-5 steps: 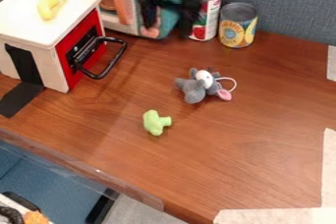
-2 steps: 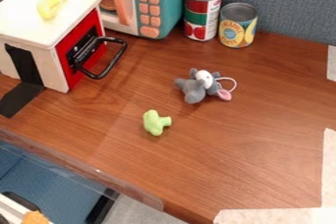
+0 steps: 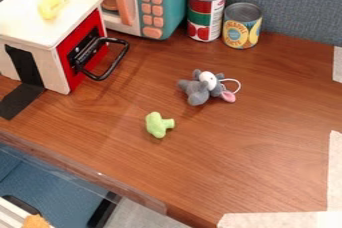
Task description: Move the the banana to the floor
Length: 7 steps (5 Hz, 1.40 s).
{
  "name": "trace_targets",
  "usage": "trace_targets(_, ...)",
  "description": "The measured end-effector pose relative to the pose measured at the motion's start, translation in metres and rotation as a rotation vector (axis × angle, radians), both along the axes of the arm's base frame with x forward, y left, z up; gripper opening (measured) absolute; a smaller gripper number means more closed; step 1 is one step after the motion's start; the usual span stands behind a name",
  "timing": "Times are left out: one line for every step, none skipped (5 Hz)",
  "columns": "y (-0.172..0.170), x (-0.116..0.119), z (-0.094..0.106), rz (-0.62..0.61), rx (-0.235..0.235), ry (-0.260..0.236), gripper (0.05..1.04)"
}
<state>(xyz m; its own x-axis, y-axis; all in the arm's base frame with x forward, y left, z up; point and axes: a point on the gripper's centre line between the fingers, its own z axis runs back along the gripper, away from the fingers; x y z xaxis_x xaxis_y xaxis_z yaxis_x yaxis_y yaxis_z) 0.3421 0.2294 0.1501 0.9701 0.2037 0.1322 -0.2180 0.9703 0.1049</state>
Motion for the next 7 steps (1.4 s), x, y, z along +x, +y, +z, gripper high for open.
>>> trace_targets(0.011,0.003,-0.029,0.023,-0.031,0.056,1.001)
trace_targets(0.016,0.003,-0.044,0.044,-0.047,0.084,1.001)
trace_targets(0.022,0.005,-0.052,0.063,-0.045,0.111,0.965)
trace_targets(0.017,-0.001,-0.053,0.076,-0.04,0.093,0.69)
trace_targets(0.008,-0.009,-0.039,0.082,-0.02,0.057,0.407)
trace_targets(-0.009,-0.004,-0.03,0.057,-0.016,0.026,0.371)
trace_targets(-0.055,0.005,-0.027,-0.006,-0.045,0.005,0.371)
